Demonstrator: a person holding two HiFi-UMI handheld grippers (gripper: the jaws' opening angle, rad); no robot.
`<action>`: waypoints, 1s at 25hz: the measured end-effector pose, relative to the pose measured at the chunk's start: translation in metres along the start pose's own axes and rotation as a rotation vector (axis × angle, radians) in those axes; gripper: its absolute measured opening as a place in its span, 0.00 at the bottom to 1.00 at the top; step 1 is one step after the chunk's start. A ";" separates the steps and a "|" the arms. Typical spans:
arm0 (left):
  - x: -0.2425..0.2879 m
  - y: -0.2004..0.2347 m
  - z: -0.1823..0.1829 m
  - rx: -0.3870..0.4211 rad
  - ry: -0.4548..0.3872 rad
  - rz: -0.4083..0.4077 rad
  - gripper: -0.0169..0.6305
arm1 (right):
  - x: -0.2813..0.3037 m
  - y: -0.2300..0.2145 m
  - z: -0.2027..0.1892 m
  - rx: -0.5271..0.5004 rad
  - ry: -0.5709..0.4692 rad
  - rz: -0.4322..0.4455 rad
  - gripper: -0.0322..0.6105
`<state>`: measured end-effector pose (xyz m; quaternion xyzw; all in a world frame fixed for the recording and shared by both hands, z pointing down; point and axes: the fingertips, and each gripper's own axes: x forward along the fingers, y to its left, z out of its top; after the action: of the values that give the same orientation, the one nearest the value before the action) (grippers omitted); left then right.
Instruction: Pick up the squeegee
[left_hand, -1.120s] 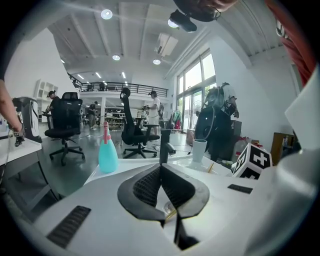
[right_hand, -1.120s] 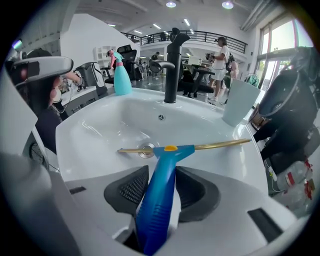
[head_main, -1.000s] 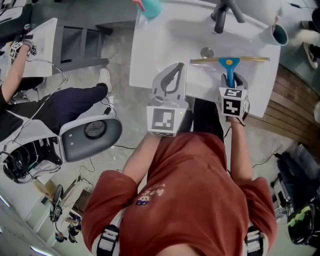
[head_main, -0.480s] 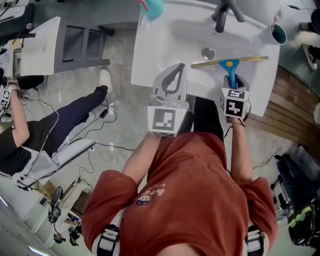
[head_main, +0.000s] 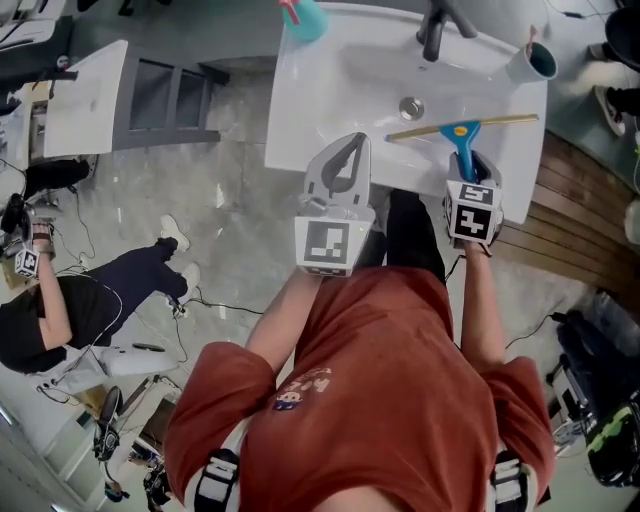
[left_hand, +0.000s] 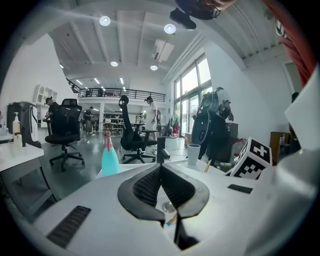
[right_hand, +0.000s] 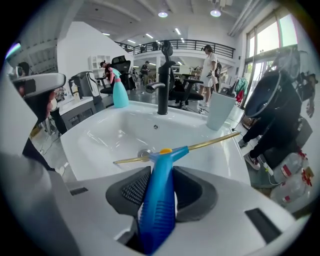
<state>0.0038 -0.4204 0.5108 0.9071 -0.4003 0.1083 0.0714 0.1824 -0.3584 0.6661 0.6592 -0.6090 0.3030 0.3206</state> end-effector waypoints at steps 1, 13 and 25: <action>-0.004 -0.002 0.001 0.002 -0.006 -0.002 0.05 | -0.005 0.000 -0.001 0.001 -0.012 -0.005 0.28; -0.063 -0.017 0.026 0.033 -0.101 -0.010 0.05 | -0.084 -0.002 -0.010 0.050 -0.138 -0.064 0.28; -0.106 -0.021 0.082 0.054 -0.244 0.018 0.05 | -0.189 -0.009 0.038 0.074 -0.418 -0.117 0.28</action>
<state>-0.0391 -0.3489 0.4035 0.9116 -0.4110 0.0087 -0.0031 0.1775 -0.2729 0.4928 0.7531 -0.6115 0.1630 0.1800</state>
